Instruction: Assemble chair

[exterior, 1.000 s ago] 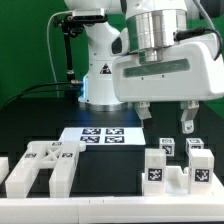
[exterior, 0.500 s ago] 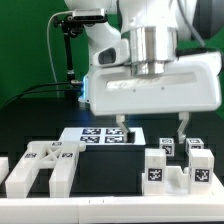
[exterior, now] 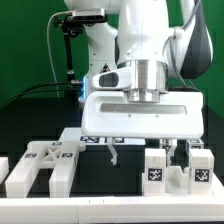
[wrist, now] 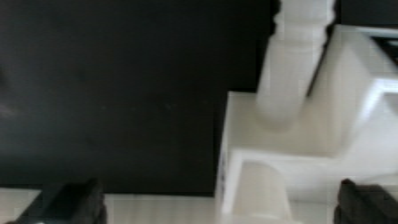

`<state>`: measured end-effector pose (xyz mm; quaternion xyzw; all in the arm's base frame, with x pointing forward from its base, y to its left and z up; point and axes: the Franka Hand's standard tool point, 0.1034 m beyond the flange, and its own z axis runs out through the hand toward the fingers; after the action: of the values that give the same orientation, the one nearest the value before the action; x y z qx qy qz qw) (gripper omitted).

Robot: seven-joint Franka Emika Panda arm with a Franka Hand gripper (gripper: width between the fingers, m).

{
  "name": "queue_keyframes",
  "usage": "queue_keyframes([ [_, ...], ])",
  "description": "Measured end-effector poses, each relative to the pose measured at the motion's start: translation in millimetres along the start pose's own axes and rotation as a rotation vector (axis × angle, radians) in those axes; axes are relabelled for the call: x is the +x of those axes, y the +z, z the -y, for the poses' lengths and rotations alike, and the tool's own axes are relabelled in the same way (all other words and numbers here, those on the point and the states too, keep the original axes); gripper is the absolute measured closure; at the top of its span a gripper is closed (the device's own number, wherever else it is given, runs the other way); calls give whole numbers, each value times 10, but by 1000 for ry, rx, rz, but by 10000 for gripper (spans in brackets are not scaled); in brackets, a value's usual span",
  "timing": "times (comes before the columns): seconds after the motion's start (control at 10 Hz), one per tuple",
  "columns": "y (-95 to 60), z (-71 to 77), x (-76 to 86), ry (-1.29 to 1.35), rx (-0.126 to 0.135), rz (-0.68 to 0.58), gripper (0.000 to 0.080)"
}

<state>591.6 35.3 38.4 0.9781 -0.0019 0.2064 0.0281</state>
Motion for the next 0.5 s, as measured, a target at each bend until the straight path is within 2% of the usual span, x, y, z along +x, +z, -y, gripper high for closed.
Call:
queue_keyframes([
  [0.2,89,80,-7,-3,6,4,150],
  [0.5,257,103,48,-7,3,0,150],
])
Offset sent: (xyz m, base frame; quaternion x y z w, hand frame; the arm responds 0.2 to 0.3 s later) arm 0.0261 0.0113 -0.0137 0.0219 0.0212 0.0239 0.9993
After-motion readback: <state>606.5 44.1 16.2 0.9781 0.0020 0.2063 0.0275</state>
